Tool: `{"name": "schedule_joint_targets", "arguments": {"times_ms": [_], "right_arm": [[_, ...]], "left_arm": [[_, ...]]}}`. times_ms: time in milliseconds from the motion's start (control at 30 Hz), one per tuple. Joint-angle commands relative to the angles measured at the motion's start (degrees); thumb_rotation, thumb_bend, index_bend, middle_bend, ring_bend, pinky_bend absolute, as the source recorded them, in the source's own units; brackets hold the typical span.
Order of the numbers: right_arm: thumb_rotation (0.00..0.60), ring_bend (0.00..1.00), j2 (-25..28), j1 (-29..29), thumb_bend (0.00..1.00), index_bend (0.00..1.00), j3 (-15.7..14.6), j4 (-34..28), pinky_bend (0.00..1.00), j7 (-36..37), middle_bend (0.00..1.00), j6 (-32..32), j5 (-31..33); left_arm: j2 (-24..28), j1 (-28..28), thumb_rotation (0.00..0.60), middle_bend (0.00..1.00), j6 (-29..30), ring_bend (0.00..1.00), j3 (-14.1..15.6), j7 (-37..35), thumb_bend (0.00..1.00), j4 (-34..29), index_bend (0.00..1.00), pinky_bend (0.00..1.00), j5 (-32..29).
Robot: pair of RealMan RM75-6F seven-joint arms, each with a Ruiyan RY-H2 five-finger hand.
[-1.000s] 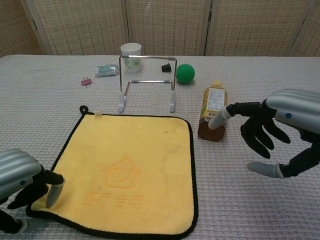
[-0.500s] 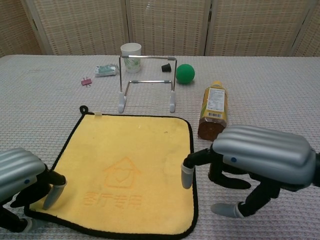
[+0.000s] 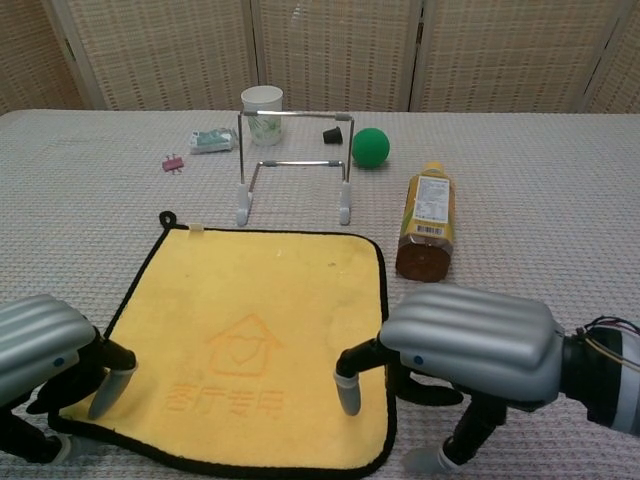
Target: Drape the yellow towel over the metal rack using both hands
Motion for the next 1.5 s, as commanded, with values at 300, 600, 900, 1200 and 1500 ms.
{"name": "schedule_joint_targets", "arguments": {"times_ms": [300,600,900,1200,1500], "right_arm": [[0.6,1.0,-1.46,0.9,0.21,0.45,-0.27,1.43,1.0,-1.46,0.93,-0.53,1.19],[0.6,1.0,-3.03,2.02,0.22,0.47,-0.58,2.14,1.0,-2.24,0.93,-2.02,2.15],[0.6,1.0,-4.25,2.79,0.28,0.47,-0.03,2.67,1.0,-3.07,0.93,-2.89,3.83],[0.6,1.0,-5.11,3.48,0.43,0.56,0.46,3.53,1.0,-2.39,0.93,-2.3,4.42],[0.6,1.0,-4.33,3.48,0.45,0.61,1.4,2.65,1.0,-0.41,0.94,0.68,4.61]], "left_arm": [[-0.13,-0.07,0.6,0.94,-0.04,0.78,0.12,0.3,0.33,-0.15,0.68,0.96,-0.26],[-0.15,0.05,0.6,0.94,0.39,0.78,0.36,0.09,0.33,-0.12,0.68,0.96,-0.13],[-0.15,0.32,0.6,0.94,1.03,0.78,0.46,-0.15,0.33,0.06,0.67,0.96,-0.11],[-0.05,0.52,0.6,0.95,2.44,0.79,0.23,-1.35,0.33,0.72,0.68,0.96,0.46],[1.58,-0.19,0.6,0.95,3.91,0.79,-0.92,-4.63,0.33,-0.03,0.68,0.96,0.96]]}}
